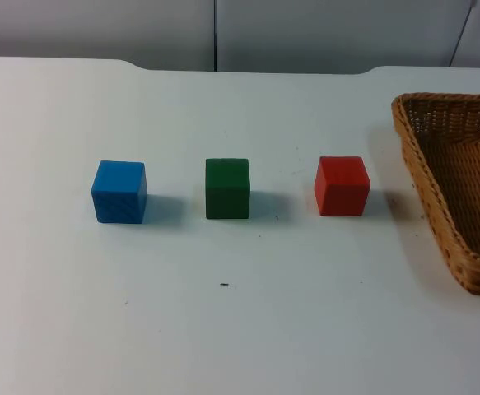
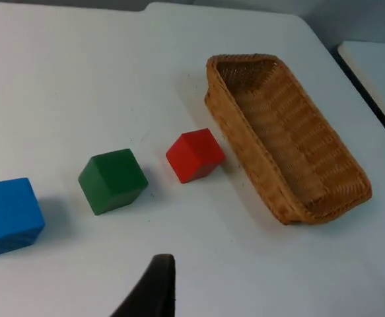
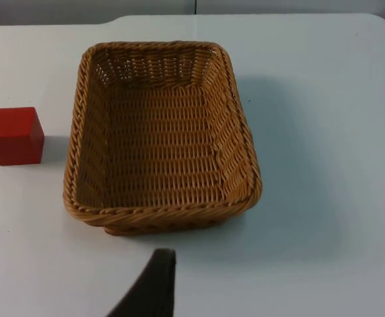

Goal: Pick up the basket with the left hand and place the blue cube into the basket with the right hand.

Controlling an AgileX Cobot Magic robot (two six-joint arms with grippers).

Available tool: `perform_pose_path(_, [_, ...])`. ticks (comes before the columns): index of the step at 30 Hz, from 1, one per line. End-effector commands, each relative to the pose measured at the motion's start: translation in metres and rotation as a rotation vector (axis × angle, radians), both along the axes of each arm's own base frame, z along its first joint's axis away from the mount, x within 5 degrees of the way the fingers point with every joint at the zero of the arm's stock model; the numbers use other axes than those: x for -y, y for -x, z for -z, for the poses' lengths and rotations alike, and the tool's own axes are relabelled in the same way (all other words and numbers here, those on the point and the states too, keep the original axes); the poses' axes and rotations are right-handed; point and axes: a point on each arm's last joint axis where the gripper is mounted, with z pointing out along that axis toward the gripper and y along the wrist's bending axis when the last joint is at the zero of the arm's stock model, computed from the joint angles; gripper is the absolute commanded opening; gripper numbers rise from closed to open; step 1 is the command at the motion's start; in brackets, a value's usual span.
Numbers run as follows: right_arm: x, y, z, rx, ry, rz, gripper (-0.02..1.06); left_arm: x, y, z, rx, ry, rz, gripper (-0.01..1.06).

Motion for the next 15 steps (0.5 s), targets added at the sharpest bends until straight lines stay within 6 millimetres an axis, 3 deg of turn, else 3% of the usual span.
perform_pose_path(1, [0.0, 0.0, -0.001, 0.011, 0.009, 0.001, 1.05, 0.002, -0.014, 0.005, -0.002, 0.046, 0.009, 1.03])
perform_pose_path(9, [0.0, 0.0, -0.001, 0.011, 0.009, 0.001, 1.05, 0.009, -0.045, 0.023, -0.027, 0.151, 0.019, 1.03])
perform_pose_path(15, [0.0, 0.0, -0.001, 0.011, 0.009, 0.001, 1.05, 0.044, -0.07, 0.029, -0.03, 0.094, 0.083, 1.03])
